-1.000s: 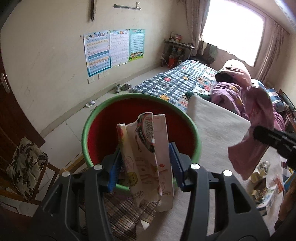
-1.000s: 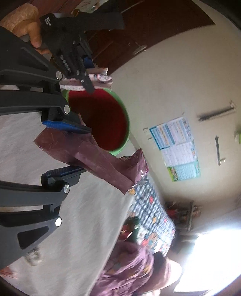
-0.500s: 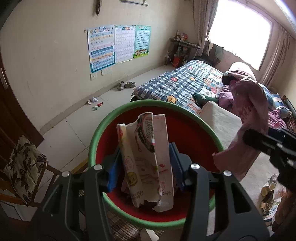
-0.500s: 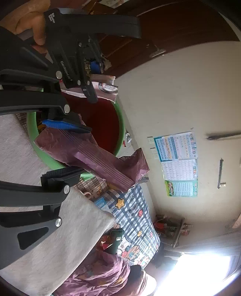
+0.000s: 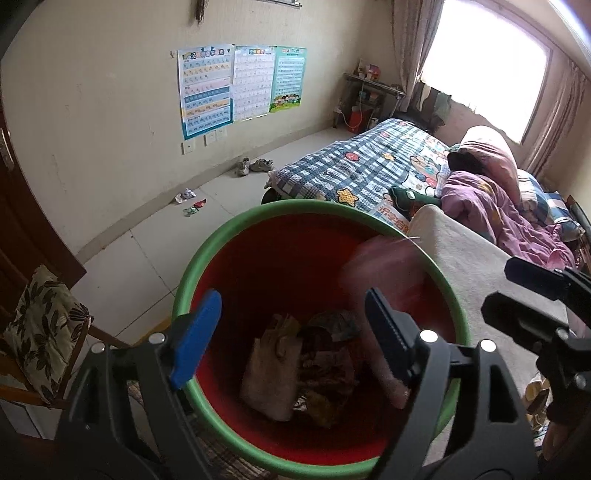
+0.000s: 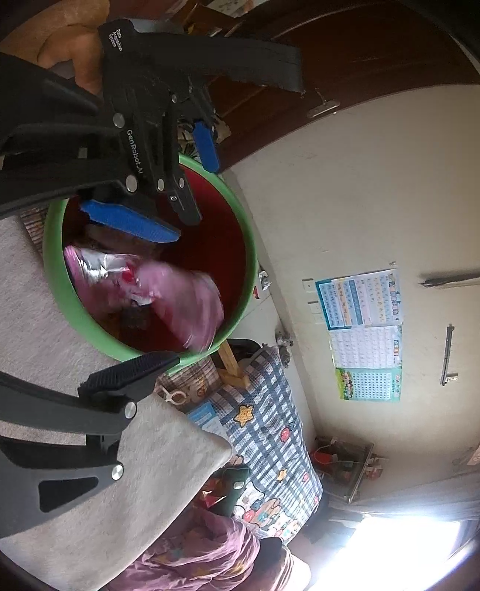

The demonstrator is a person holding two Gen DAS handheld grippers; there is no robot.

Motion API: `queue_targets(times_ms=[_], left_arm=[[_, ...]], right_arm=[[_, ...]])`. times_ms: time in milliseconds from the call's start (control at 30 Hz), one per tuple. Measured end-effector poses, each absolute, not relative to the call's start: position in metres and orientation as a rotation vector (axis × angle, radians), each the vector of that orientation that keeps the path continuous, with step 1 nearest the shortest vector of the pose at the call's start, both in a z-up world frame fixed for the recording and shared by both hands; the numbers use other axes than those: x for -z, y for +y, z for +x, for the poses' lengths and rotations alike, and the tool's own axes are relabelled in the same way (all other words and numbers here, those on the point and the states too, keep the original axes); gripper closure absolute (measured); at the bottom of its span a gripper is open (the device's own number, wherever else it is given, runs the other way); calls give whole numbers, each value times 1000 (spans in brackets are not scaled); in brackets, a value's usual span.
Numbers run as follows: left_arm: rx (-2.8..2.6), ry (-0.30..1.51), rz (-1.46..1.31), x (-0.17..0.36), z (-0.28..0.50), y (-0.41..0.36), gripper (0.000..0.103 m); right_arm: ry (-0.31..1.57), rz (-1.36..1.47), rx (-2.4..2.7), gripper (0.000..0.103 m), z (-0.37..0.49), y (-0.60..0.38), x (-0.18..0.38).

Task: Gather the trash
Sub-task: 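Grasp the strawberry-print pink wrapper with the right tool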

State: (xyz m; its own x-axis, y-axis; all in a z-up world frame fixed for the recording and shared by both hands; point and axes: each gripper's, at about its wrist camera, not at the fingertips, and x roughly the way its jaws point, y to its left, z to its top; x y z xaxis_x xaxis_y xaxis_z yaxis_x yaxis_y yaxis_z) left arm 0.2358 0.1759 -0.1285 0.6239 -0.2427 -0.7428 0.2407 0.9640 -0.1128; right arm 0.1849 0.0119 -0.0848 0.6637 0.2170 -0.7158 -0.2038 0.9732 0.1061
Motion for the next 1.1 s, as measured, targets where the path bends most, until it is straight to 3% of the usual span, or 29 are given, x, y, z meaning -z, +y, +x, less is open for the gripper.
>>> queue_targets(times_ms=[567,1100], left_arm=[[323,835,20,115,182,146,24],[553,843,114,112,71,42,21]], right_arm=[[769,104,-156,36,104,-35,56],[841,266,257,34,-49,-208,92]])
